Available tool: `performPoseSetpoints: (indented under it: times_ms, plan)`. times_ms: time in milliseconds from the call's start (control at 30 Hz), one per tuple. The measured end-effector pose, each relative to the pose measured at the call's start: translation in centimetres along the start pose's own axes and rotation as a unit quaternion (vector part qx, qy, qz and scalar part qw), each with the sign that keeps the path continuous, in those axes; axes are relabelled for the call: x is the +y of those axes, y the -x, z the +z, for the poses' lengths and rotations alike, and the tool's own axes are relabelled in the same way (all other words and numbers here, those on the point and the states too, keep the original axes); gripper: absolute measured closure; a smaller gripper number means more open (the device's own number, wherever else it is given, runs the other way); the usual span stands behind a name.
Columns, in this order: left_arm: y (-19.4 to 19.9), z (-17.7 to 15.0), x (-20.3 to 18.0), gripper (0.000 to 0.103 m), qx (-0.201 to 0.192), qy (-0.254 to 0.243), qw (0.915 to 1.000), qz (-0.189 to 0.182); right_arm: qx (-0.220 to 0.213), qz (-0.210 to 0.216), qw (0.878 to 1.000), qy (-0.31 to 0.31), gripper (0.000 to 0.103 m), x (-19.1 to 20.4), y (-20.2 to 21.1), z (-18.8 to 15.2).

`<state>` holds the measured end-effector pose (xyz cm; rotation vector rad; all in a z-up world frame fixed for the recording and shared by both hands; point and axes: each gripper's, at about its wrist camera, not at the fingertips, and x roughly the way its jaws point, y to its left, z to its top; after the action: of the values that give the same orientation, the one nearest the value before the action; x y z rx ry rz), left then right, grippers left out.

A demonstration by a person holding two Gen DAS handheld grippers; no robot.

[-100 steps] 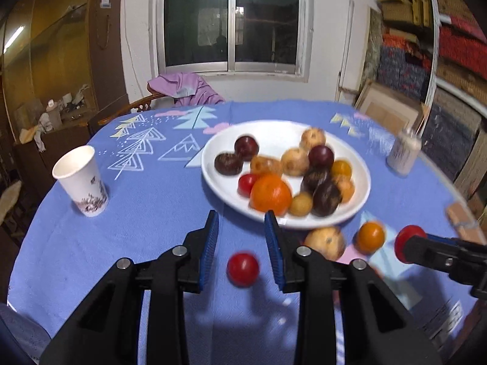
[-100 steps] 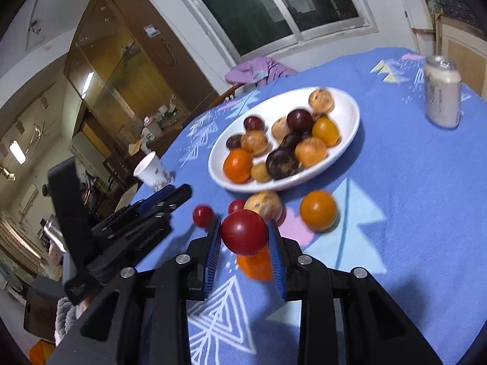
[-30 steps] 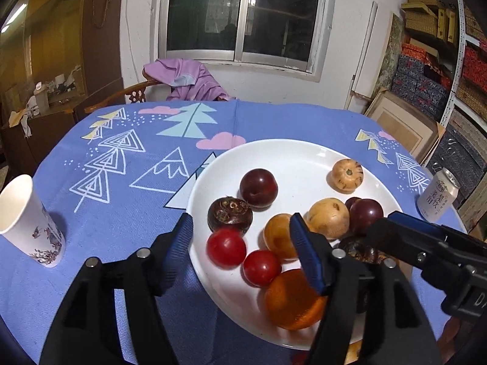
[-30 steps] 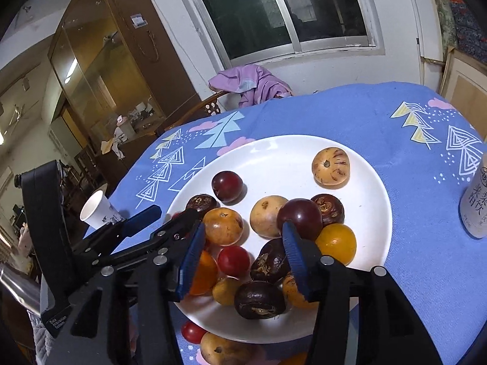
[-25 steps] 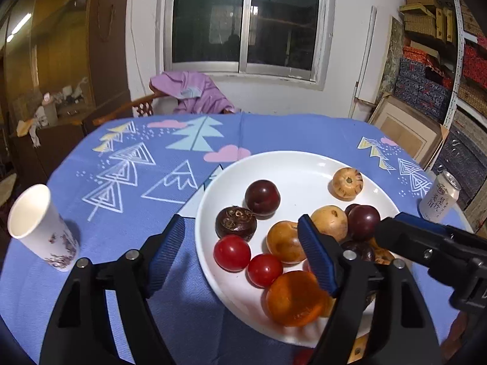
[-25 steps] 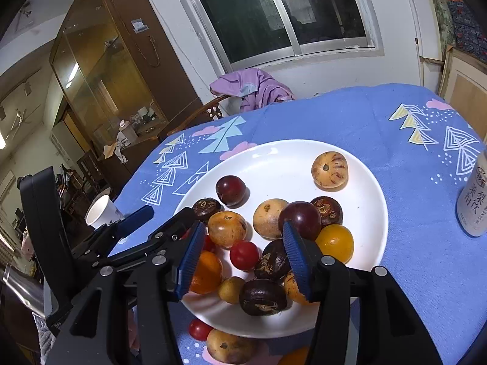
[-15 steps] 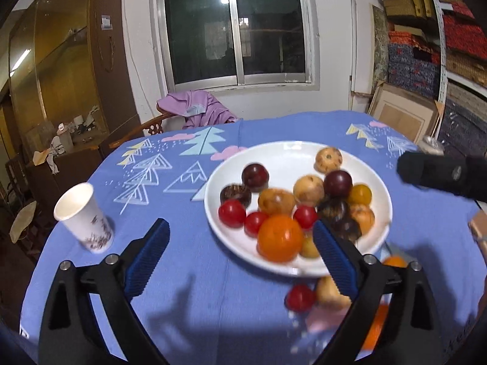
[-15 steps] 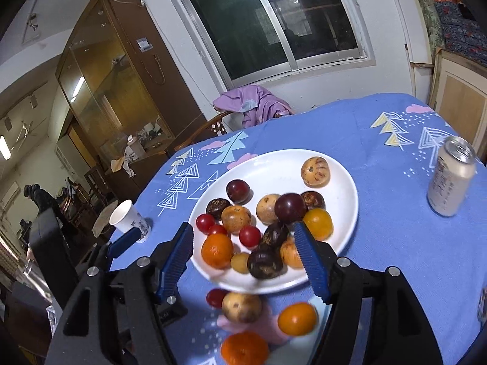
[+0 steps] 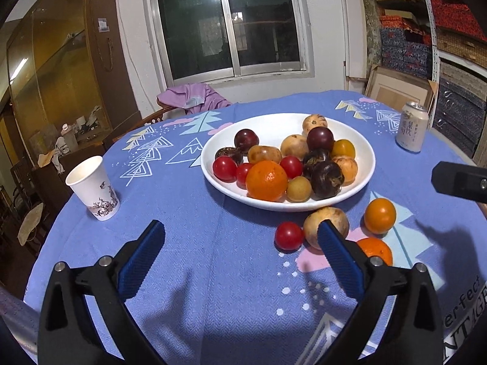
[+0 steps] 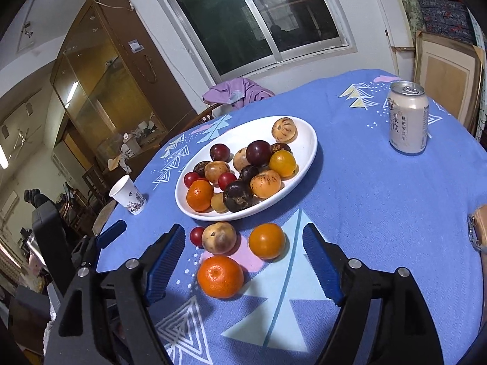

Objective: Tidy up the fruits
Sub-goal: 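Withdraw both open tools back over the remaining fruits, then grasp the mandarin orange with the right tool while the left tool grasps the tan fruit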

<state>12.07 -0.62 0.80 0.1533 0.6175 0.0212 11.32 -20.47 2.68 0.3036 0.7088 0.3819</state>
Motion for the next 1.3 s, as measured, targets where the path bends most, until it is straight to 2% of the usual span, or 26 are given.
performPoseSetpoints:
  times_ms: [200, 367, 467, 600, 700, 800, 900, 1033, 1200, 1300]
  plan:
    - [-0.7, 0.1, 0.0, 0.005, 0.007, -0.005, 1.0, 0.002, 0.012, 0.005, 1.0, 0.021, 0.022, 1.0, -0.5, -0.6]
    - [-0.9, 0.1, -0.1, 0.005, 0.009, -0.009, 0.9999, 0.005, 0.033, -0.001, 0.995, 0.096, 0.022, 3.7, -1.7, -2.2]
    - [-1.4, -0.2, -0.7, 0.005, 0.014, -0.037, 0.9988, 0.03, 0.031, -0.025, 0.991, 0.126, 0.023, 4.4, -2.2, -2.8]
    - [-1.7, -0.2, -0.6, 0.005, 0.02, -0.04, 0.9986, 0.029, 0.038, -0.019, 0.992, 0.117, 0.023, 4.2, -2.3, -2.8]
    - [-1.9, 0.0, 0.7, 0.005, 0.017, -0.018, 0.9991, 0.035, 0.042, -0.023, 0.992, 0.119, 0.024, 4.2, -2.4, -2.9]
    - [-2.5, 0.0, 2.2, 0.005, 0.027, 0.012, 0.999, 0.035, 0.059, -0.02, 0.991, 0.12, 0.03, 4.2, -3.2, -3.2]
    - [-2.9, 0.1, 3.1, 0.004, 0.034, 0.029, 0.9985, 0.031, 0.079, -0.021, 0.985, 0.15, 0.034, 5.4, -4.2, -4.3]
    - [-2.7, 0.1, 2.9, 0.004, 0.028, 0.023, 0.9987, 0.036, 0.09, -0.039, 0.979, 0.176, 0.041, 6.3, -5.4, -5.2]
    - [-2.6, 0.1, 2.3, 0.004, 0.024, 0.013, 0.9989, 0.038, 0.104, -0.04, 0.982, 0.154, 0.054, 5.5, -6.3, -4.9]
    - [-2.5, 0.1, 2.2, 0.005, 0.025, 0.012, 0.9989, 0.039, 0.105, -0.035, 0.983, 0.148, 0.054, 5.4, -6.2, -4.9]
